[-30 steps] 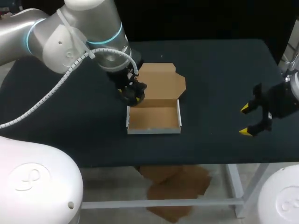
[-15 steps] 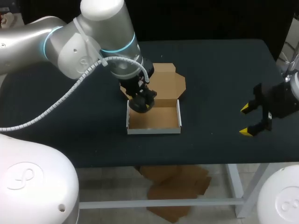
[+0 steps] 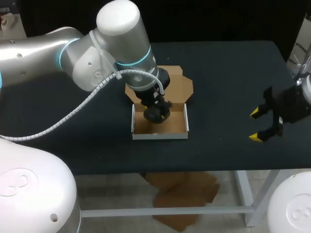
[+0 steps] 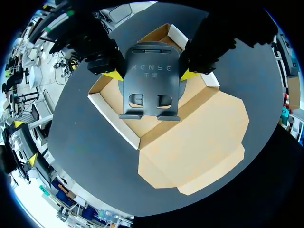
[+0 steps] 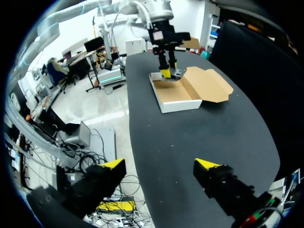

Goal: Assemble the packaging by folding the flat box into shape, placing the metal phone stand inside, and closing the box properly

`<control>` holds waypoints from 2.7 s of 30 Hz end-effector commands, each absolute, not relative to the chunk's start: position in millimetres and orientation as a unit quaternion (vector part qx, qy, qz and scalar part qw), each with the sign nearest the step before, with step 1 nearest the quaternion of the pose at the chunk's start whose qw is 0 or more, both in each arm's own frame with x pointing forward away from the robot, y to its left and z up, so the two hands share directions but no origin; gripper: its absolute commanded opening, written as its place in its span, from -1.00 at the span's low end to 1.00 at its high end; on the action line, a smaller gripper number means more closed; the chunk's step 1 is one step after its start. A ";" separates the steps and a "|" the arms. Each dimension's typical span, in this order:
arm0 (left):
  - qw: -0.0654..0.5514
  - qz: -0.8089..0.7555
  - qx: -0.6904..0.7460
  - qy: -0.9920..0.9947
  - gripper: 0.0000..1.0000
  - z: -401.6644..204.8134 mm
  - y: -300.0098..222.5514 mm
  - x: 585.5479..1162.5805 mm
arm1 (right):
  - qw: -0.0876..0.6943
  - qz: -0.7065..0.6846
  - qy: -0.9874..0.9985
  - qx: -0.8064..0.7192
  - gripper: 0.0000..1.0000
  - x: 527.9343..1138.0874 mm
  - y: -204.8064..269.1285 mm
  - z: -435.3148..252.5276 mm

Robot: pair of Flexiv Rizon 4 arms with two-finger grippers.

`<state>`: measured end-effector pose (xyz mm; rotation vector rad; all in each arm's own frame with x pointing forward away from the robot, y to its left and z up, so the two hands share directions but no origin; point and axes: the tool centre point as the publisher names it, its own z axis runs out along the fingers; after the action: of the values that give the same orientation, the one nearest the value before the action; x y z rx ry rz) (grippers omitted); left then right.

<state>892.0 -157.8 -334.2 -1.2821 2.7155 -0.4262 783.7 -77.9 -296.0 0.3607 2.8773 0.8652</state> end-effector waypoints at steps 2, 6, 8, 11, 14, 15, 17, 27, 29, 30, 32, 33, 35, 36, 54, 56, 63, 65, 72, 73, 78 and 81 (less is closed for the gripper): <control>0.055 -0.141 -0.418 0.896 -1.00 -349.8 -164.7 894.9 | 0.058 0.287 0.949 0.119 1.00 783.6 -78.5 -296.0; 0.055 -0.142 -0.413 0.898 -1.00 -356.5 -167.4 894.4 | 0.058 0.287 0.949 0.119 1.00 783.6 -78.5 -296.0; 0.057 -0.143 -0.410 0.899 -1.00 -359.4 -169.2 893.9 | 0.058 0.287 0.949 0.119 1.00 783.6 -78.5 -296.0; 0.060 -0.143 -0.406 0.901 -1.00 -365.1 -172.8 893.5 | 0.058 0.287 0.949 0.119 1.00 783.6 -78.5 -296.0; 0.060 -0.143 -0.403 0.902 -1.00 -372.9 -174.9 893.3 | 0.058 0.287 0.949 0.119 1.00 783.6 -78.5 -296.0; 0.060 -0.142 -0.402 0.902 -1.00 -375.7 -175.2 893.9 | 0.058 0.287 0.949 0.119 1.00 783.6 -78.5 -296.0; 0.060 -0.141 -0.401 0.903 -1.00 -380.5 -175.6 894.9 | 0.058 0.287 0.949 0.119 1.00 783.6 -78.5 -296.0; 0.058 -0.133 -0.399 0.905 -1.00 -395.7 -180.3 900.4 | 0.058 0.287 0.949 0.119 1.00 783.6 -78.5 -296.0; 0.057 -0.131 -0.400 0.905 -1.00 -397.4 -179.7 901.5 | 0.058 0.287 0.949 0.119 1.00 783.6 -78.5 -296.0; 0.057 -0.130 -0.401 0.905 -1.00 -398.4 -179.4 902.0 | 0.058 0.287 0.949 0.119 1.00 783.6 -78.5 -296.0; 0.056 -0.128 -0.403 0.905 -1.00 -400.0 -178.3 902.9 | 0.058 0.287 0.949 0.119 1.00 783.6 -78.5 -296.0; 0.056 -0.126 -0.404 0.904 -1.00 -401.2 -177.5 903.3 | 0.058 0.287 0.949 0.119 1.00 783.6 -78.5 -296.0; 0.057 -0.123 -0.407 0.903 -1.00 -403.8 -176.5 904.8 | 0.058 0.287 0.949 0.119 1.00 783.6 -78.5 -296.0; 0.058 -0.121 -0.409 0.903 -1.00 -405.4 -176.0 905.8 | 0.058 0.287 0.949 0.119 1.00 783.6 -78.5 -296.0; 0.072 -0.126 -0.432 0.890 1.00 -392.4 -171.2 911.0 | 0.058 0.287 0.949 0.119 1.00 783.6 -78.5 -296.0; 0.074 -0.128 -0.432 0.890 1.00 -389.1 -171.2 910.4 | 0.058 0.287 0.949 0.119 1.00 783.6 -78.5 -296.0; 0.074 -0.119 -0.458 0.878 1.00 -379.8 -170.5 908.0 | 0.058 0.287 0.949 0.119 1.00 783.6 -78.5 -296.0; 0.077 -0.112 -0.473 0.870 1.00 -377.9 -171.1 906.1 | 0.058 0.287 0.949 0.119 1.00 783.6 -78.5 -296.0; 0.067 -0.103 -0.536 0.835 1.00 -365.5 -172.7 902.5 | 0.058 0.287 0.949 0.119 1.00 783.6 -78.5 -296.0; 0.072 -0.102 -0.546 0.829 1.00 -363.6 -172.9 902.0 | 0.058 0.287 0.949 0.119 1.00 783.6 -78.5 -296.0; 0.046 -0.090 -0.582 0.807 1.00 -354.9 -174.4 900.2 | 0.058 0.287 0.949 0.119 1.00 783.6 -78.5 -296.0; 0.045 -0.090 -0.583 0.806 1.00 -352.2 -173.4 899.5 | 0.058 0.287 0.949 0.119 1.00 783.6 -78.5 -296.0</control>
<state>896.8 -172.3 -356.5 -1.7801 2.4615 -0.2936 783.9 -77.7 -296.1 0.3610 2.8773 0.8651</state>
